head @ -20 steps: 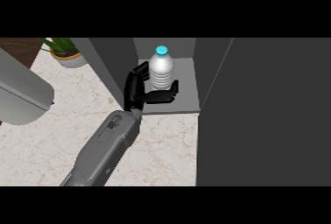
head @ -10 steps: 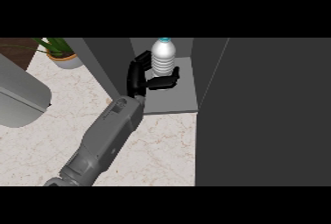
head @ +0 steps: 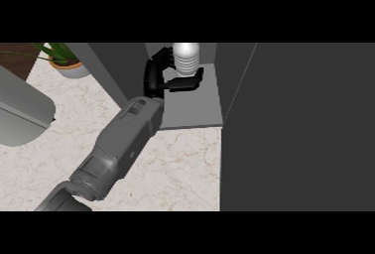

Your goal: Pick up the bottled water, place it into the cabinet and close the cabinet

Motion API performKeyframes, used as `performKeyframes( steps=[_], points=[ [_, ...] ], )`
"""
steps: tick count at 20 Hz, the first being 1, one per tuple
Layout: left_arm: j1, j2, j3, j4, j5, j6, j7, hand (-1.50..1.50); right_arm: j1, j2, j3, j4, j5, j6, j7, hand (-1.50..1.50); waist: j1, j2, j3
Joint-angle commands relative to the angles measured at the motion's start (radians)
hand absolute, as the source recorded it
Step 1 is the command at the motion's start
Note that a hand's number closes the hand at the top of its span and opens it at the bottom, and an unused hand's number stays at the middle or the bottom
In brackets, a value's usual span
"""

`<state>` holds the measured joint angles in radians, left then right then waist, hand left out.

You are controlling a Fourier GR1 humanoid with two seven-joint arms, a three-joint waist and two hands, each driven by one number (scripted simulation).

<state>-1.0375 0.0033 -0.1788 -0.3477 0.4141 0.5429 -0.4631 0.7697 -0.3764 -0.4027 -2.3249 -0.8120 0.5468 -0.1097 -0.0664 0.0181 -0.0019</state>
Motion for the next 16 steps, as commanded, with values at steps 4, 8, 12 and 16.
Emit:
performKeyframes(
  steps=[4,8,12,16],
  points=[
    [-0.101,0.013,-0.003,0.152,-0.045,0.019,0.006,-1.5,0.029,0.029,0.005,-0.088,-0.048,0.003,0.016,-1.5,-0.01,0.002,0.001],
    [-0.123,0.01,0.023,0.191,-0.033,0.003,0.003,-1.5,0.028,0.031,0.02,-0.114,-0.048,0.003,0.026,-1.5,-0.022,0.007,0.0],
    [-0.119,0.024,0.029,0.205,-0.04,-0.02,-0.042,-1.5,0.026,0.019,-0.004,-0.103,-0.053,0.009,0.027,-1.5,-0.016,0.008,-0.001],
    [-0.159,-0.003,0.053,0.178,-0.026,-0.039,-0.068,-1.5,0.0,0.008,-0.026,-0.053,-0.06,0.015,0.025,-1.5,-0.002,0.001,0.0]
  ],
)
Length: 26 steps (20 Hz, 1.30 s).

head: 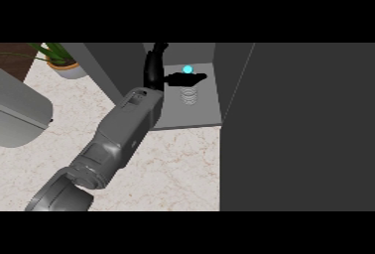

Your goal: Pick up the bottled water, place it into the cabinet and close the cabinet

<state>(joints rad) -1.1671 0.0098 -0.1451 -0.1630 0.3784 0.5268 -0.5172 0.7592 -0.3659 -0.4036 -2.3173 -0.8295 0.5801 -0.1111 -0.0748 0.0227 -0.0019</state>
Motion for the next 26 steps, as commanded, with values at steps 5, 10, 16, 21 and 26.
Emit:
performKeyframes(
  steps=[5,10,16,21,26],
  points=[
    [-0.017,-0.01,0.046,-0.043,0.033,-0.083,-0.129,-1.5,0.021,0.021,-0.007,-0.122,-0.009,-0.037,0.031,-1.5,-0.01,-0.002,-0.001],
    [0.0,-0.01,0.026,-0.068,0.061,-0.13,-0.147,-1.5,-0.064,-0.048,-0.032,-0.098,-0.044,-0.114,0.096,-1.5,0.019,-0.007,0.0],
    [0.051,-0.01,-0.035,-0.163,0.132,-0.105,-0.141,-1.5,-0.035,-0.008,-0.015,-0.164,-0.056,-0.129,0.126,-1.5,0.025,-0.017,0.0],
    [0.206,-0.01,-0.189,-0.367,0.239,-0.08,-0.114,-1.5,0.012,0.036,-0.027,-0.142,-0.026,-0.061,0.096,-1.5,0.022,-0.029,0.001],
    [0.336,-0.01,-0.306,-0.548,0.282,-0.045,-0.081,-1.5,-0.015,0.029,-0.035,-0.149,-0.014,-0.09,0.123,-1.5,0.048,-0.03,0.001]
  ],
)
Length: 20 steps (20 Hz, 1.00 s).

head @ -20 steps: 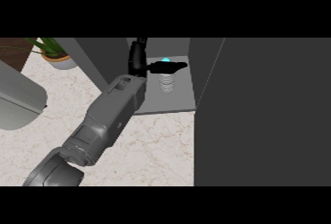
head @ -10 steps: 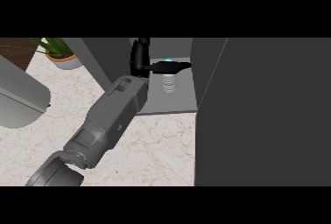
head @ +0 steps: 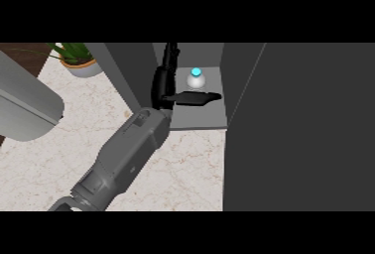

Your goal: Pick up the bottled water, place it into the cabinet and close the cabinet

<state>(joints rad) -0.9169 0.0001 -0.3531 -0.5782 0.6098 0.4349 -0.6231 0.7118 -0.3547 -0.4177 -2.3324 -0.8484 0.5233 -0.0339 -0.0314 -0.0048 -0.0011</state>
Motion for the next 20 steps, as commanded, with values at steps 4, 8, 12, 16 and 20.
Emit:
performKeyframes(
  steps=[4,8,12,16,20],
  points=[
    [0.224,0.0,-0.141,-0.299,0.018,0.052,0.052,-1.5,0.058,0.041,-0.041,-0.146,0.006,-0.028,0.039,-1.5,0.031,-0.006,0.0],
    [0.381,0.0,-0.23,-0.472,0.021,0.094,0.028,-1.5,0.046,0.042,-0.034,-0.146,0.01,-0.028,0.047,-1.5,0.034,-0.004,0.0],
    [0.516,0.006,-0.29,-0.632,-0.02,0.144,0.064,-1.5,0.107,0.028,-0.084,-0.181,-0.058,-0.008,0.049,-1.5,0.031,-0.007,0.0],
    [0.679,0.078,-0.392,-0.784,-0.033,0.064,0.053,1.5,0.06,0.049,-0.009,-0.211,0.039,-0.037,0.065,1.5,0.043,-0.005,-0.001],
    [0.731,0.178,-0.413,-0.912,-0.061,0.066,0.109,1.5,0.041,0.001,-0.017,-0.139,0.03,0.067,0.065,1.5,0.032,-0.002,0.001]
  ],
)
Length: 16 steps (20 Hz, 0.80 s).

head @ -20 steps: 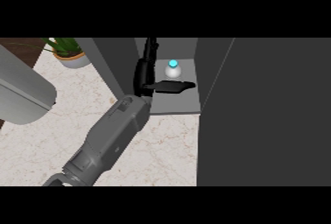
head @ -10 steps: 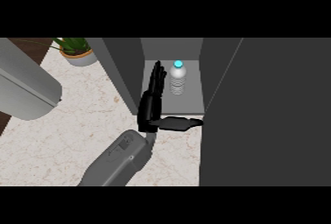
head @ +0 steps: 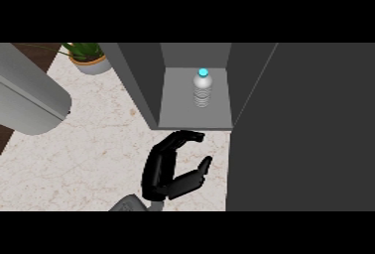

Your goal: Pick up the bottled water, place it into the cabinet and close the cabinet

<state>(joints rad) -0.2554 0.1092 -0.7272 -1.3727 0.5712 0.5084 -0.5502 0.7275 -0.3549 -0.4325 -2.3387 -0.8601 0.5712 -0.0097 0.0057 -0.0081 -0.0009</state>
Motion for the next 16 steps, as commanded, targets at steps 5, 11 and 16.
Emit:
performKeyframes(
  steps=[5,11,16],
  points=[
    [0.212,0.193,-0.047,-0.27,-0.02,-0.046,0.025,1.5,0.048,-0.001,0.033,-0.166,0.057,0.058,0.064,1.5,-0.001,0.001,0.0],
    [0.324,0.366,0.035,-0.359,0.023,-0.136,0.0,1.5,0.061,-0.053,0.087,-0.203,0.09,0.161,0.097,1.5,0.005,0.0,-0.002],
    [0.411,0.468,0.122,-0.415,0.066,-0.205,-0.051,1.5,0.1,-0.045,0.116,-0.287,0.068,0.199,0.086,1.5,-0.003,-0.004,-0.004]
  ],
)
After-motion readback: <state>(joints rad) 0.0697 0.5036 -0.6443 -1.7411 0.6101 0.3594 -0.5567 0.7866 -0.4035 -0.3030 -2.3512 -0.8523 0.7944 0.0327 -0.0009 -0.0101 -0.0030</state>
